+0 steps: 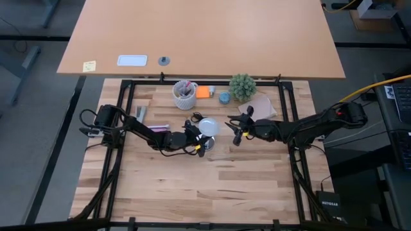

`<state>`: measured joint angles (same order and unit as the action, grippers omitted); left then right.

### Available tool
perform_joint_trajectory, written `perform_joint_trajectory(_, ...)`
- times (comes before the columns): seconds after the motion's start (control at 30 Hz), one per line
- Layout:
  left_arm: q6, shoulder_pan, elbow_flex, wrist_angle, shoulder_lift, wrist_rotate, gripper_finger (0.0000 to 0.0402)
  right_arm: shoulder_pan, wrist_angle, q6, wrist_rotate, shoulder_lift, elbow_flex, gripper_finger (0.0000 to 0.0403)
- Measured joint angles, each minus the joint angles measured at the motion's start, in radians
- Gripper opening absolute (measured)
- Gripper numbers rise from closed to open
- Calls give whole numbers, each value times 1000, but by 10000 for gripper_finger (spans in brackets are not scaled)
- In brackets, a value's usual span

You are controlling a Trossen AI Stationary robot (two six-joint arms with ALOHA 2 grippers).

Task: Screw lightbulb
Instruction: Insert the white light bulb into the silver lamp

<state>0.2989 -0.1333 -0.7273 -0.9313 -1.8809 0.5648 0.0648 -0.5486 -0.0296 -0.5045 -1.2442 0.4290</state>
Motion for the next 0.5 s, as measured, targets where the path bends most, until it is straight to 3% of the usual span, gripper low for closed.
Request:
perform_joint_trajectory(0.23, 0, 0, 0, 4, 0, 1, 153, 0, -55, -1, 0, -21, 0, 150)
perform_joint_trajectory(0.5, 0, 0, 0, 6, 0, 0, 153, -2, -243, -20, 34, -161, 0, 149)
